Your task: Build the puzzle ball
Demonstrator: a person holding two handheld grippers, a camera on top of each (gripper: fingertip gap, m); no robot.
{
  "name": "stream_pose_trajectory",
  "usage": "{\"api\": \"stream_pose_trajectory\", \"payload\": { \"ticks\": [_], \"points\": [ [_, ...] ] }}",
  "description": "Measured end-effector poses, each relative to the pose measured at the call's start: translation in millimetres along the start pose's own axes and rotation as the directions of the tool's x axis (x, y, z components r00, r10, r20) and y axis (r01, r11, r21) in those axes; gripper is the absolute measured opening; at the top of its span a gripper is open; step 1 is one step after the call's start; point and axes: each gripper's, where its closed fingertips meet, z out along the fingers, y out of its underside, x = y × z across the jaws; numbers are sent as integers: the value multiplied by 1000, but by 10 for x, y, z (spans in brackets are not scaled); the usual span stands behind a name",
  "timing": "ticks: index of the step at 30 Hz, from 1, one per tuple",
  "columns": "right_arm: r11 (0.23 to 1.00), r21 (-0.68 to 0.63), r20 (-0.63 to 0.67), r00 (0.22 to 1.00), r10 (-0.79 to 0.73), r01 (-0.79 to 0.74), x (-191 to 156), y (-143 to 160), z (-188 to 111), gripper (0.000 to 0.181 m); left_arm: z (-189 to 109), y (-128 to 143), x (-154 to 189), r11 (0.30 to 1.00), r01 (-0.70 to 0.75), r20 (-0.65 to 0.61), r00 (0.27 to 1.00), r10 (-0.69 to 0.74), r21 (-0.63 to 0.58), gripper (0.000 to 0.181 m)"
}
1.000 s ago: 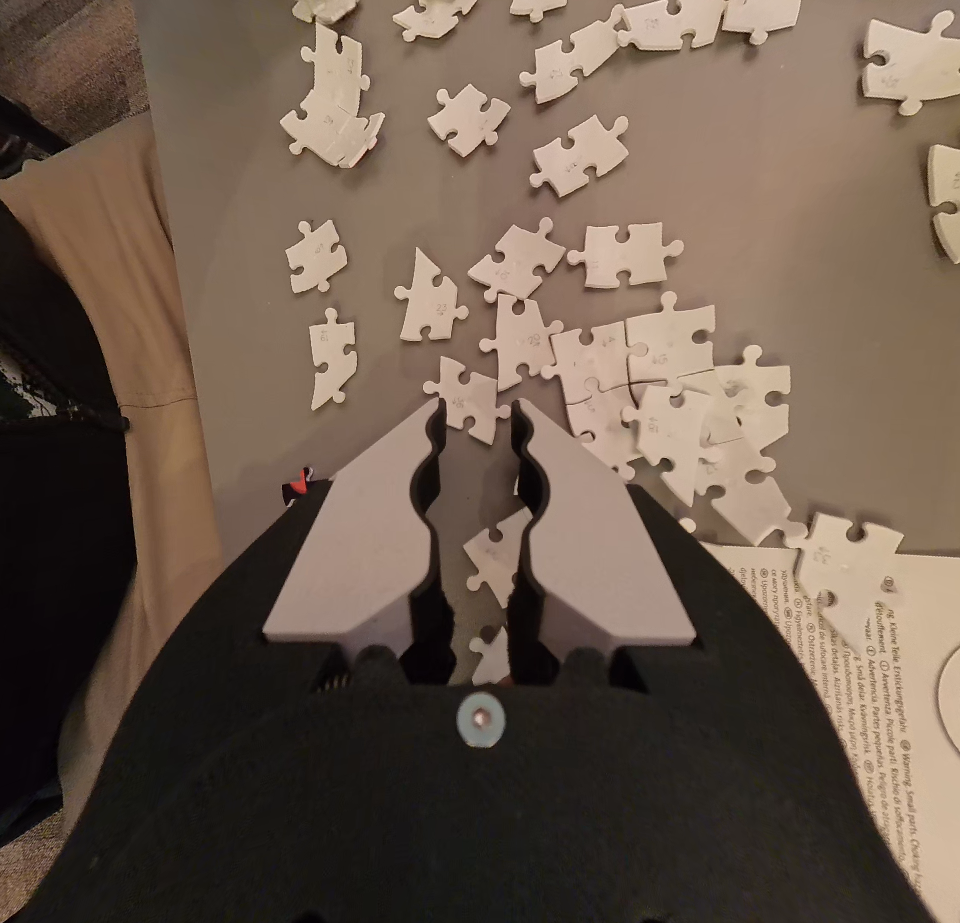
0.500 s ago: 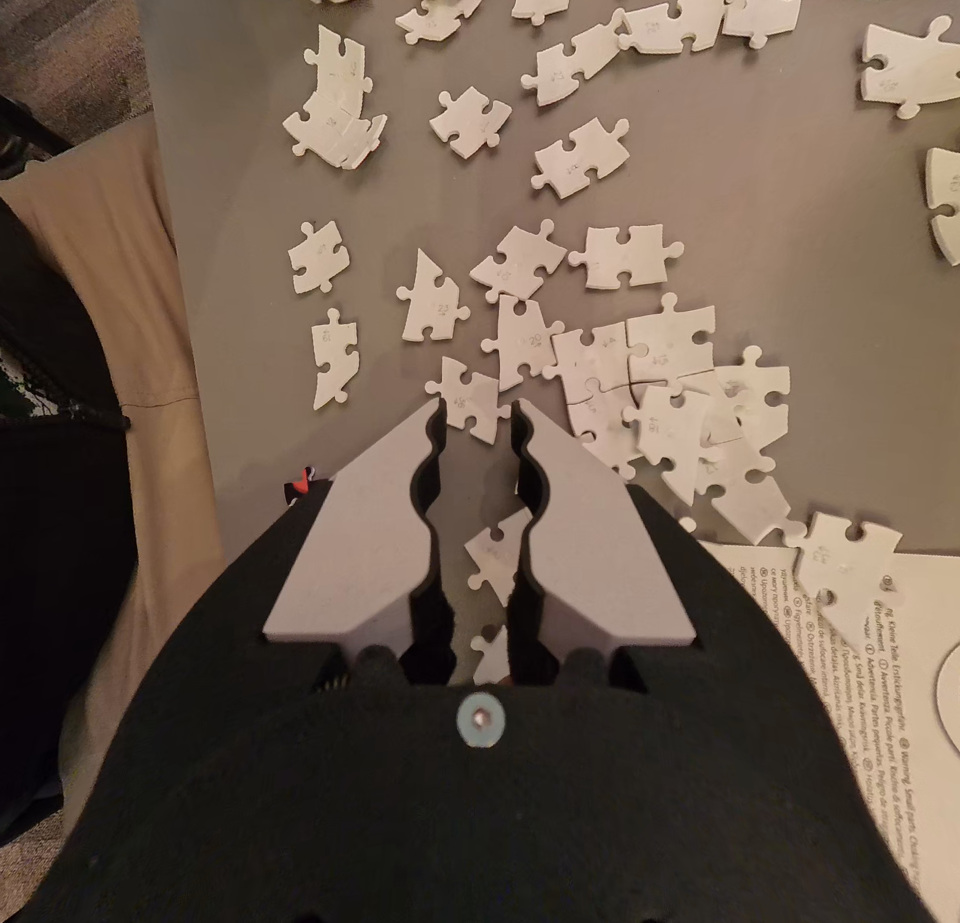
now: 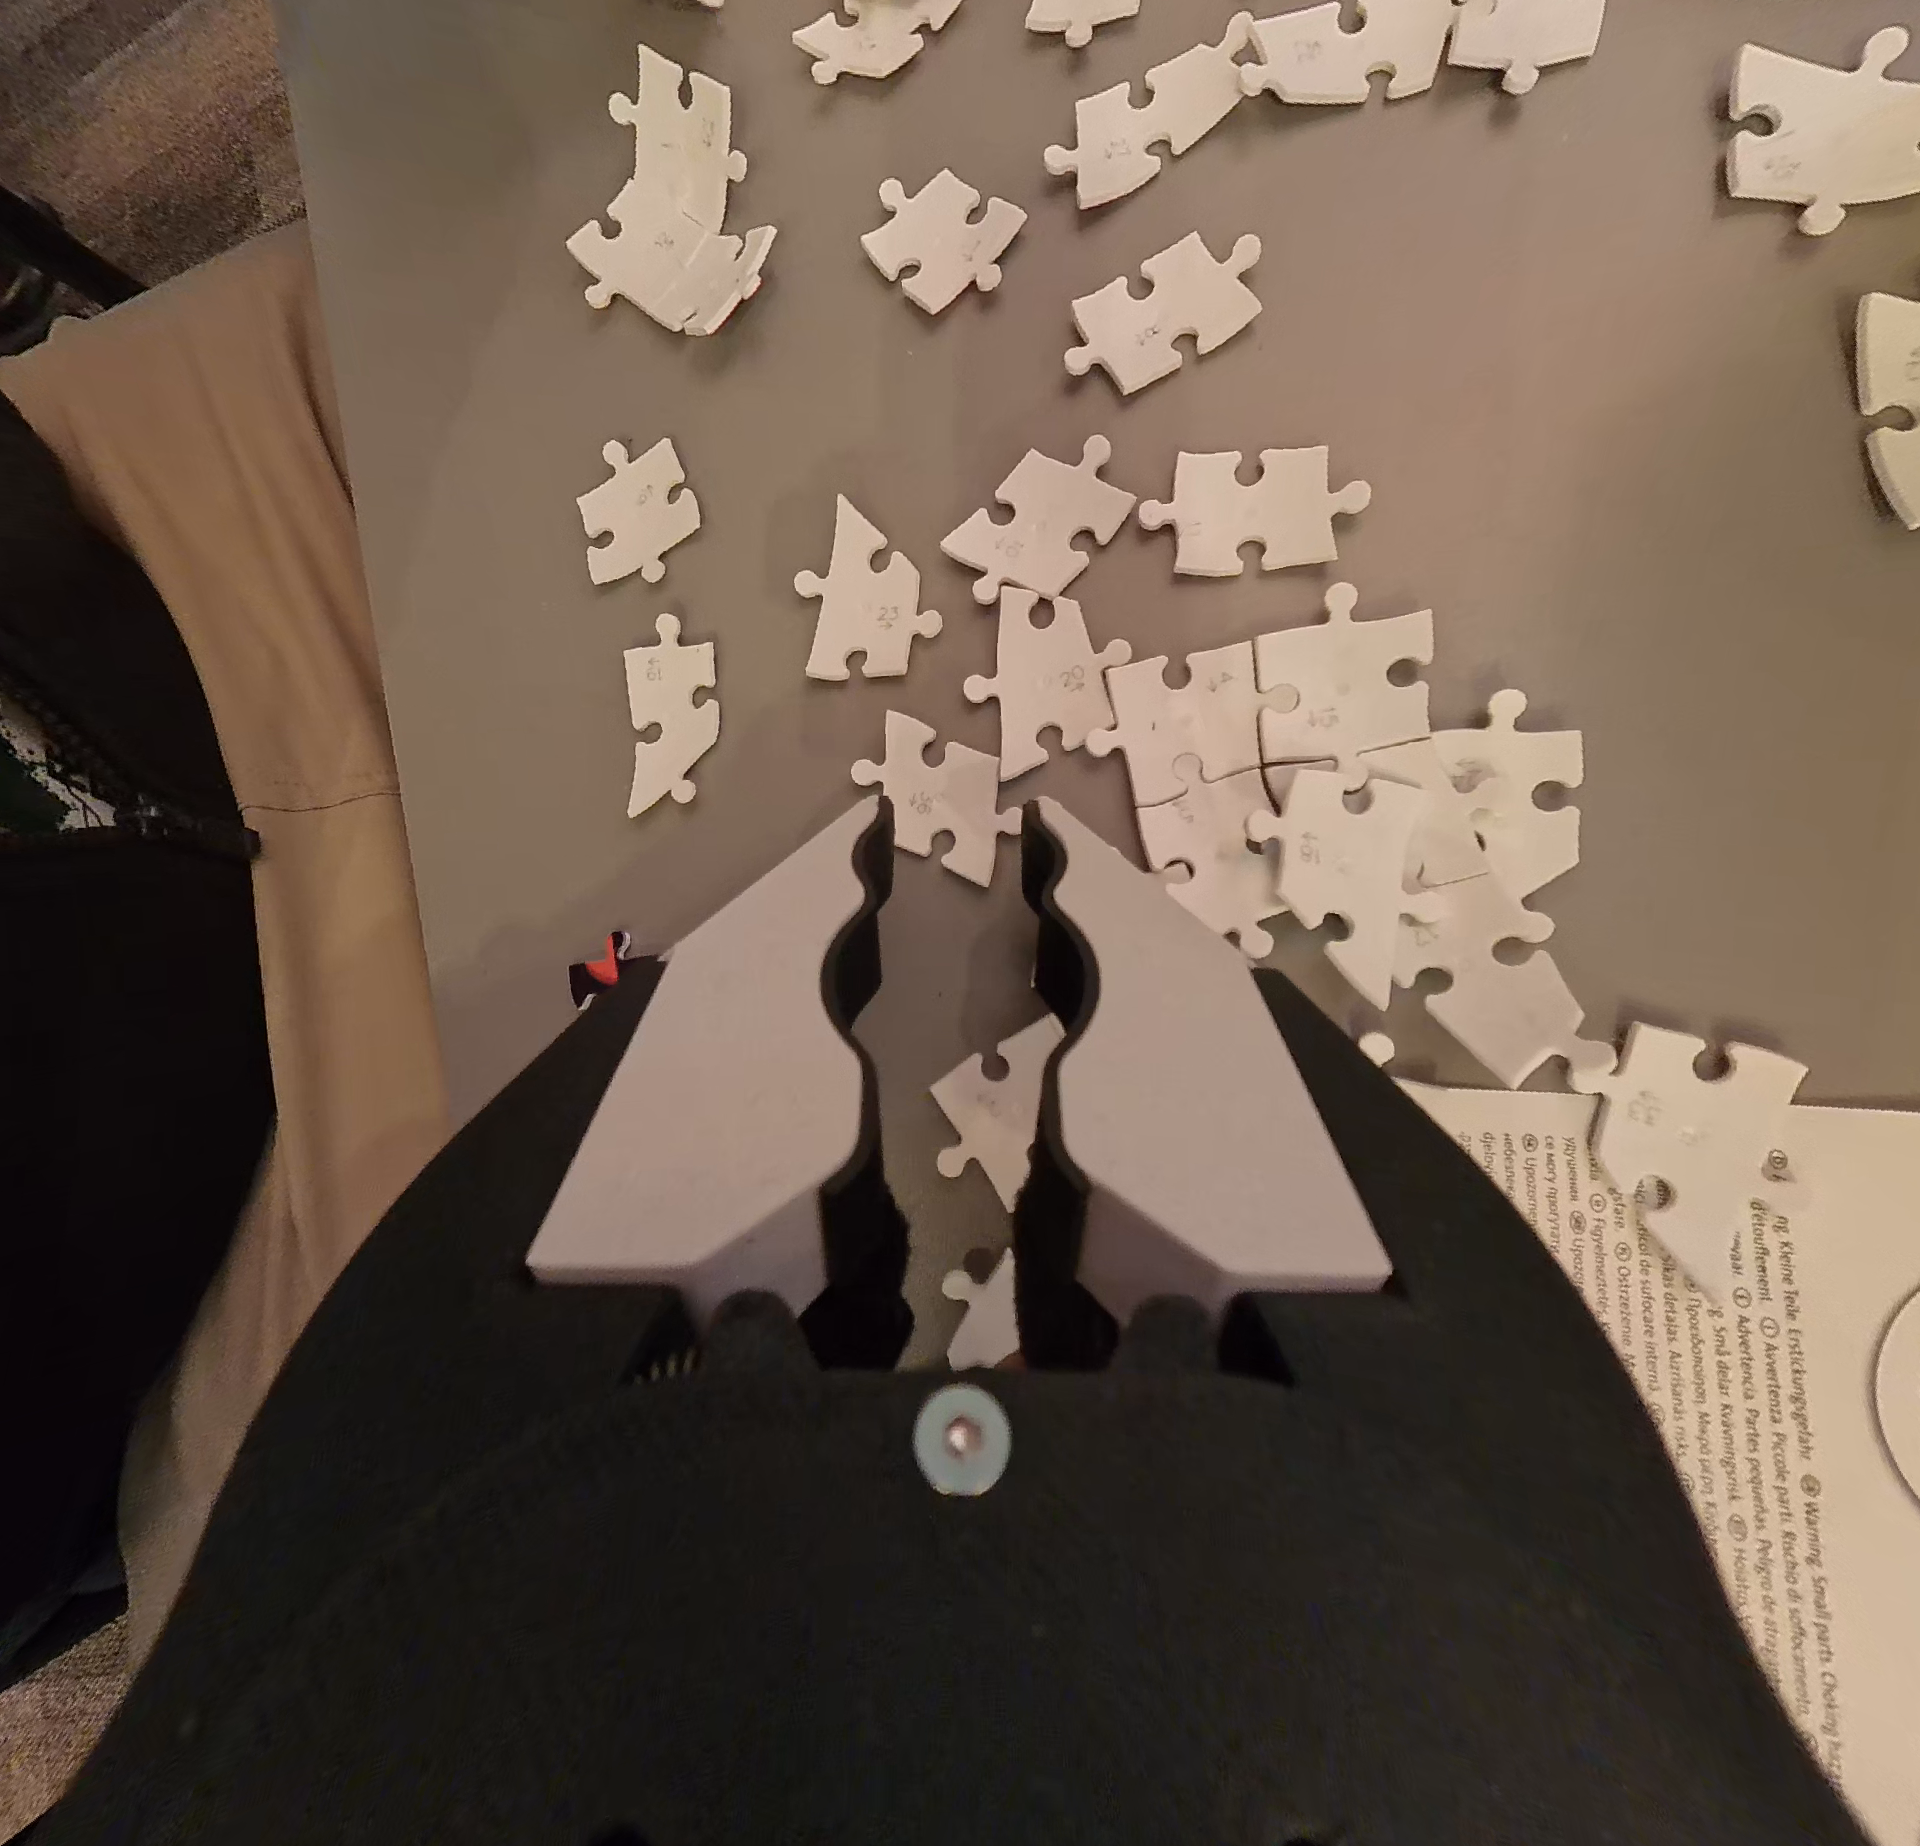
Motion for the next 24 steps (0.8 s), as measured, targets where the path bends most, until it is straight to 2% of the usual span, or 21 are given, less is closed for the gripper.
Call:
{"api": "stream_pose_trajectory", "payload": {
  "ticks": [10, 16, 20, 24],
  "points": [
    [1000, -1, 2, 1000, 1, -1, -4, 2, 1, 23, -92, -104, 10, 996, 44, -31, 999, -42, 76, 3],
    [1000, 0, 2, 1000, 1, -1, -5, 0, -3, 22, -153, -173, -39, 994, 28, 20, 999, -31, 105, 3],
    [1000, -2, 2, 1000, -1, 1, -7, 2, -2, 23, -80, -90, -53, 999, -11, 45, 999, 9, 44, 2],
    [1000, 0, 2, 1000, 0, 0, -8, 1, -6, 22, -116, -148, -65, 997, -21, 54, 998, 17, 78, 2]
  ]
}}
